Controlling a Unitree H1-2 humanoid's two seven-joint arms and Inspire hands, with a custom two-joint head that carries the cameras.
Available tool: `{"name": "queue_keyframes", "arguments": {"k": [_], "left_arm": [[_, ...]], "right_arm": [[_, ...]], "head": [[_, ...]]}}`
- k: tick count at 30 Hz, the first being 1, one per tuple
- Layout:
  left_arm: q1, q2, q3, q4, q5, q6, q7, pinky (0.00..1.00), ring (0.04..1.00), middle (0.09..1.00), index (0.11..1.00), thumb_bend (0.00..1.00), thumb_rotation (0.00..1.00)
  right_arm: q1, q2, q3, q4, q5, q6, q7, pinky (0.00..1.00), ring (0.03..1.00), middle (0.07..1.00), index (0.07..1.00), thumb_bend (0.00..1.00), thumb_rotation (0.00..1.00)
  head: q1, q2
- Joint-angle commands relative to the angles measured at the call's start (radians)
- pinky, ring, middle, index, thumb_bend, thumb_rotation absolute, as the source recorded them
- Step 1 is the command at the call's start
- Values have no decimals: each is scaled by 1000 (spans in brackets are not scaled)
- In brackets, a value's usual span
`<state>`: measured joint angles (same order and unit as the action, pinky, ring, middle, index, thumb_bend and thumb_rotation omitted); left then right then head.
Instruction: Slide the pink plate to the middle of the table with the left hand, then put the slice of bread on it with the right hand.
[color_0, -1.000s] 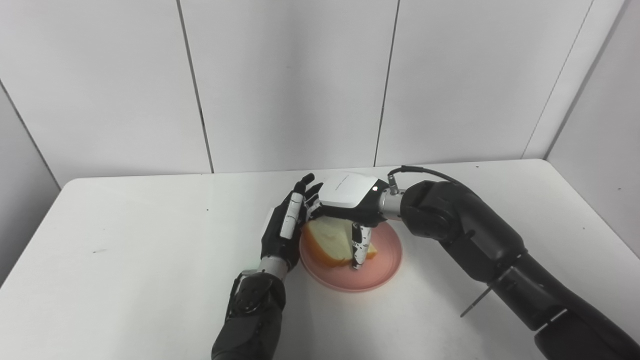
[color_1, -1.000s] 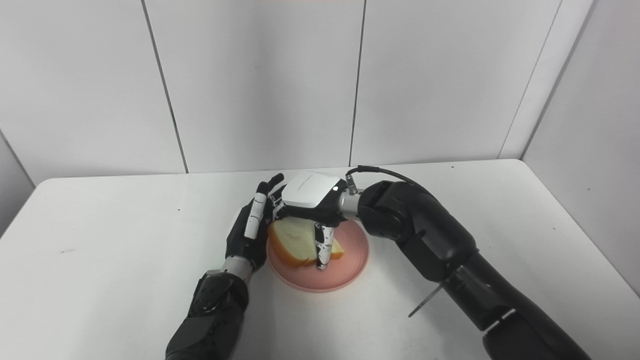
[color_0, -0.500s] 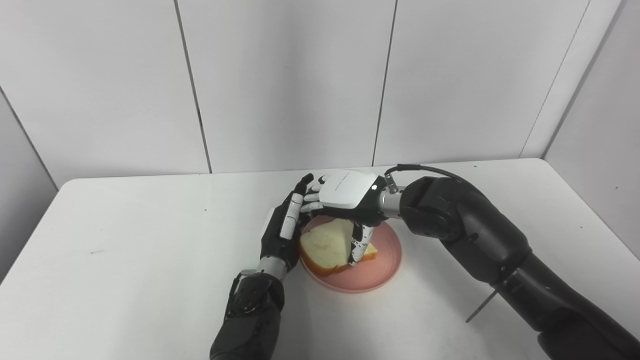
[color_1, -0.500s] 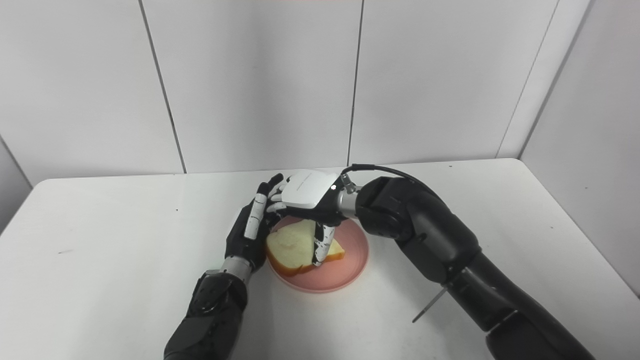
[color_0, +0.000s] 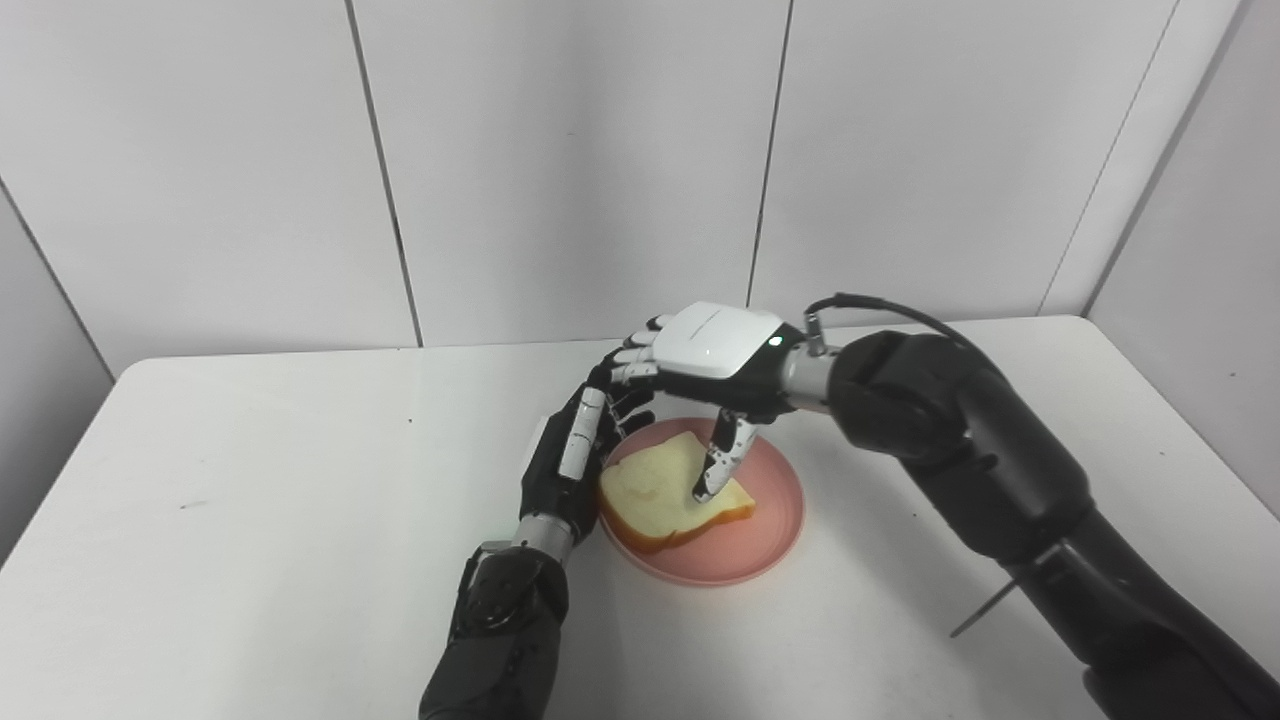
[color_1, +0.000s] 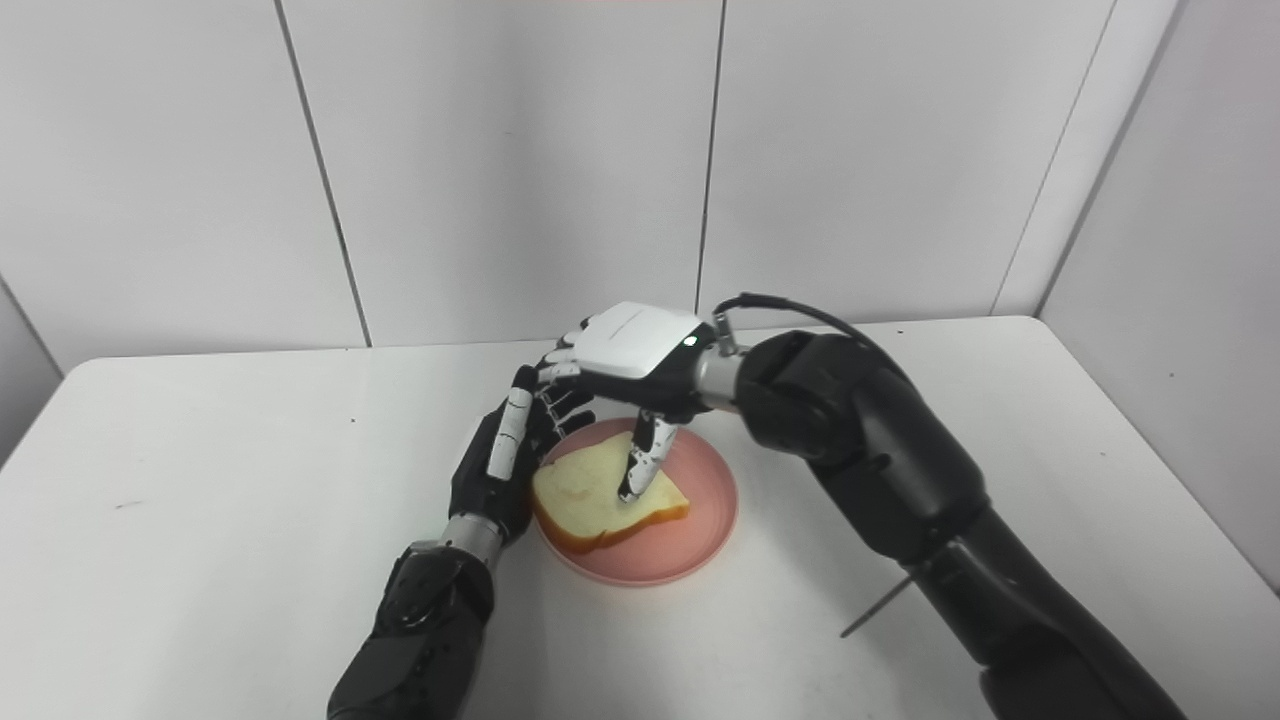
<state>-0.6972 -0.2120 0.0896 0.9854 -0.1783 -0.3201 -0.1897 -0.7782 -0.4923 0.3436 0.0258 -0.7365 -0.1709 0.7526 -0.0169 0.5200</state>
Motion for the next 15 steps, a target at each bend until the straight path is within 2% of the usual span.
{"name": "queue_keyframes", "arguments": {"k": [1, 2, 3, 4, 6, 7, 9, 11, 15], "left_arm": [[113, 19, 16, 26, -11, 29, 24, 816, 853, 828, 823, 921, 781], [117, 19, 15, 10, -3, 17, 38, 816, 857, 833, 819, 919, 777], [120, 19, 14, -3, 2, 11, 48, 829, 872, 846, 829, 900, 789], [126, 20, 7, -20, 19, -1, 70, 833, 874, 855, 851, 884, 801], [135, 20, -2, -49, 37, -17, 99, 833, 873, 860, 863, 877, 807], [138, 20, -5, -60, 40, -22, 108, 840, 872, 872, 866, 887, 785], [148, 20, -17, -88, 63, -29, 136, 850, 876, 889, 868, 870, 776], [159, 29, -49, -115, 123, -45, 177, 888, 896, 910, 877, 847, 786], [173, 45, -98, -151, 209, -69, 252, 915, 912, 918, 874, 846, 787]], "right_arm": [[23, 0, -74, -20, 76, 16, -96, 963, 923, 896, 865, 991, 381], [58, 10, -116, -9, 113, 10, -150, 950, 914, 889, 861, 987, 395], [81, 17, -143, -1, 137, 7, -187, 908, 894, 878, 858, 934, 429], [110, 32, -177, 10, 158, 18, -233, 873, 889, 874, 858, 892, 507], [154, 58, -228, 33, 185, 30, -316, 858, 889, 874, 858, 875, 551], [170, 69, -246, 44, 195, 31, -352, 813, 882, 876, 860, 850, 643], [206, 103, -299, 81, 209, 28, -463, 754, 868, 871, 852, 821, 729], [237, 147, -360, 124, 248, 31, -569, 769, 868, 874, 843, 797, 787], [284, 249, -470, 180, 380, 36, -714, 768, 845, 872, 839, 793, 863]], "head": [[0, -1], [0, -2], [1, -2], [1, -2], [-2, 0], [-2, 0], [-4, 1], [-6, 1], [-15, 4]]}}
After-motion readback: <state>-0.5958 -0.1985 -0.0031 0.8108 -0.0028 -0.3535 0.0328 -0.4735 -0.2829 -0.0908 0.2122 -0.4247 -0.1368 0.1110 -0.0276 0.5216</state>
